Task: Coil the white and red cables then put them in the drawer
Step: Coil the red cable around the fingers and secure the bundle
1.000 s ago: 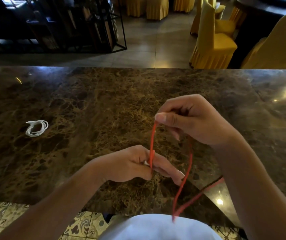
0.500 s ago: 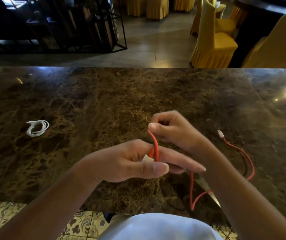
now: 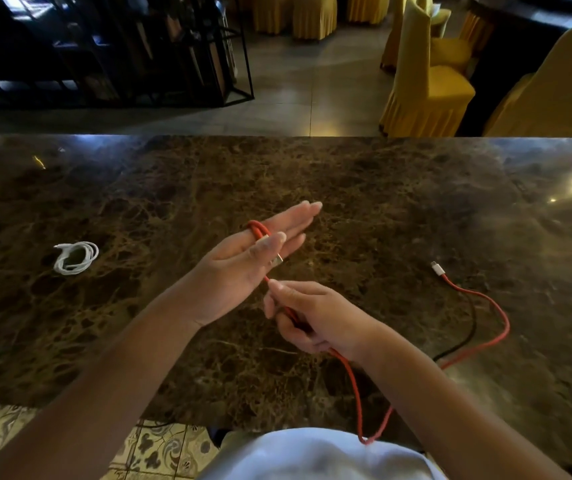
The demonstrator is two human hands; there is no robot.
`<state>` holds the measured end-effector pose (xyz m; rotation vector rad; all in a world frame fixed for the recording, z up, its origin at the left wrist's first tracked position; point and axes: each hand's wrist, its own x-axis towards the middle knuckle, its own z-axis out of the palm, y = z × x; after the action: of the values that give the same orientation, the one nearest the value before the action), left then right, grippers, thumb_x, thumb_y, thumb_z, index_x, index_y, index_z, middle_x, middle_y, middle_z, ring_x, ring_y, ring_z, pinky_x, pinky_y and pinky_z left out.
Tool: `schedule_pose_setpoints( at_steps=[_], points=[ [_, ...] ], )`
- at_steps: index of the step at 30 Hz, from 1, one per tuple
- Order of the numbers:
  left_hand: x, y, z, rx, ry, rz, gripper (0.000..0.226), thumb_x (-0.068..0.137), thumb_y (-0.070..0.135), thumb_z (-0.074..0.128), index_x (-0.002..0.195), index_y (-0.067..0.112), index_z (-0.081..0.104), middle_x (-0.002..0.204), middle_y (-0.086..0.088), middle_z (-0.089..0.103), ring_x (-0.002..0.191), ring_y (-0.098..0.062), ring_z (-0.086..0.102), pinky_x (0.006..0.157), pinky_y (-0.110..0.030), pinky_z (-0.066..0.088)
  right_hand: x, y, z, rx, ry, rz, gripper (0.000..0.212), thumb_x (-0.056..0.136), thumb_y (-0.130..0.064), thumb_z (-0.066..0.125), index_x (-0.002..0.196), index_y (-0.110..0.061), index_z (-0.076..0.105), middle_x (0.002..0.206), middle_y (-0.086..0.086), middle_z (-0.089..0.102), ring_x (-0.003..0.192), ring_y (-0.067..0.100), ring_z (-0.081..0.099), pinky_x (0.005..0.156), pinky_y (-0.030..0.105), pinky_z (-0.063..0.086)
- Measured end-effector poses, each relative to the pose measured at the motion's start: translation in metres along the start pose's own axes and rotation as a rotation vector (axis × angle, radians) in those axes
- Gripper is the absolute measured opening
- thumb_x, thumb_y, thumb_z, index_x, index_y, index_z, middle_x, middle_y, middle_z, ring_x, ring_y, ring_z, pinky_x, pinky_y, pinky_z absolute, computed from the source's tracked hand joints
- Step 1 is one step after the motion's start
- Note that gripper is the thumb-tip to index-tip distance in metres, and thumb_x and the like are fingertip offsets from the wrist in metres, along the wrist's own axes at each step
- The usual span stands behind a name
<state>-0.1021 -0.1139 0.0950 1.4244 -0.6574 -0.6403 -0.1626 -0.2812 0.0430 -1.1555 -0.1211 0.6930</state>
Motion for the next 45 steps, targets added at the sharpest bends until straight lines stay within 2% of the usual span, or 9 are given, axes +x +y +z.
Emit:
schedule_pose_setpoints(
  at_steps=[4, 10, 17, 21, 26, 31, 37, 42, 45],
  points=[
    [0.001, -0.008, -0.009, 0.213, 0.118, -0.014, 0.053, 0.109, 0.025, 0.045, 0.160, 0.013, 0.035, 0.168, 0.002, 0.037, 0.157, -0.012, 0.030, 0.130, -0.048, 0.022, -0.003, 0.007, -0.010, 0.374, -0.036, 0.140, 0.028, 0.111, -0.026, 0.040, 0.097, -0.010, 0.058, 0.049, 0.001, 0.043, 0.032, 0.005, 0.029, 0.030, 0.018, 0.017],
    [-0.005, -0.019, -0.017, 0.295, 0.004, -0.086, 0.053, 0.109, 0.016, 0.043, 0.160, 0.009, 0.033, 0.168, 0.003, 0.037, 0.157, -0.011, 0.031, 0.129, -0.044, 0.025, -0.020, -0.015, -0.026, 0.385, -0.053, 0.073, 0.026, 0.108, -0.016, 0.041, 0.111, -0.001, 0.062, 0.046, -0.001, 0.042, 0.030, 0.003, 0.029, 0.028, 0.017, 0.016],
    [-0.003, -0.014, -0.021, 0.426, -0.095, -0.105, 0.055, 0.109, 0.016, 0.048, 0.162, 0.018, 0.033, 0.169, 0.007, 0.034, 0.157, -0.010, 0.030, 0.129, -0.042, 0.027, -0.036, -0.041, -0.039, -0.043, -0.113, 0.050, 0.033, 0.109, -0.017, 0.045, 0.127, 0.006, 0.059, 0.046, -0.003, 0.044, 0.030, 0.006, 0.028, 0.032, 0.025, 0.014],
    [-0.003, -0.029, -0.014, 0.624, -0.264, -0.202, 0.053, 0.108, 0.017, 0.053, 0.159, 0.021, 0.039, 0.159, 0.009, 0.048, 0.150, -0.007, 0.040, 0.126, -0.045, 0.032, -0.041, -0.053, -0.043, -0.353, -0.036, 0.080, 0.024, 0.108, -0.016, 0.051, 0.111, 0.004, 0.063, 0.048, -0.001, 0.045, 0.033, 0.008, 0.028, 0.033, 0.022, 0.017],
    [0.003, -0.039, -0.018, 0.858, -0.192, -0.237, 0.056, 0.109, 0.019, 0.053, 0.161, 0.025, 0.035, 0.166, 0.011, 0.038, 0.154, 0.000, 0.030, 0.128, -0.037, 0.028, -0.040, -0.062, -0.041, -0.568, -0.017, 0.201, 0.023, 0.107, -0.019, 0.054, 0.116, 0.000, 0.063, 0.056, 0.002, 0.052, 0.040, 0.012, 0.033, 0.036, 0.022, 0.026],
    [0.002, -0.054, -0.027, 0.987, -0.200, -0.222, 0.046, 0.108, 0.020, 0.051, 0.154, 0.020, 0.048, 0.157, 0.005, 0.050, 0.147, -0.007, 0.042, 0.125, -0.037, 0.033, -0.029, -0.063, -0.036, -0.432, -0.079, 0.192, 0.025, 0.108, -0.003, 0.046, 0.130, 0.002, 0.058, 0.073, 0.013, 0.065, 0.050, 0.015, 0.056, 0.047, 0.025, 0.049],
    [0.003, -0.057, -0.037, 1.081, 0.170, -0.092, 0.043, 0.108, 0.016, 0.051, 0.151, 0.013, 0.051, 0.156, -0.004, 0.053, 0.146, -0.014, 0.047, 0.123, -0.033, 0.036, -0.013, -0.047, -0.045, 0.148, 0.050, 0.093, 0.039, 0.107, -0.015, 0.046, 0.136, 0.010, 0.055, 0.061, 0.005, 0.052, 0.036, 0.005, 0.040, 0.032, 0.017, 0.034],
    [0.004, -0.062, -0.037, 1.078, 0.121, -0.216, 0.042, 0.106, 0.014, 0.053, 0.147, 0.017, 0.055, 0.150, -0.001, 0.059, 0.141, -0.012, 0.053, 0.120, -0.034, 0.042, -0.021, -0.055, -0.021, -0.690, 0.091, 0.090, 0.025, 0.109, -0.025, 0.052, 0.117, -0.010, 0.071, 0.058, -0.005, 0.051, 0.046, 0.010, 0.040, 0.045, 0.025, 0.032],
    [0.004, -0.057, -0.021, 1.014, -0.056, -0.405, 0.021, 0.103, 0.019, 0.058, 0.103, 0.035, 0.071, 0.104, 0.008, 0.072, 0.105, -0.010, 0.070, 0.095, -0.034, 0.057, -0.020, -0.068, -0.006, -1.315, -0.008, -0.041, 0.017, 0.106, -0.028, 0.057, 0.097, -0.021, 0.069, 0.073, -0.011, 0.063, 0.062, 0.002, 0.056, 0.063, 0.024, 0.044]
  ],
)
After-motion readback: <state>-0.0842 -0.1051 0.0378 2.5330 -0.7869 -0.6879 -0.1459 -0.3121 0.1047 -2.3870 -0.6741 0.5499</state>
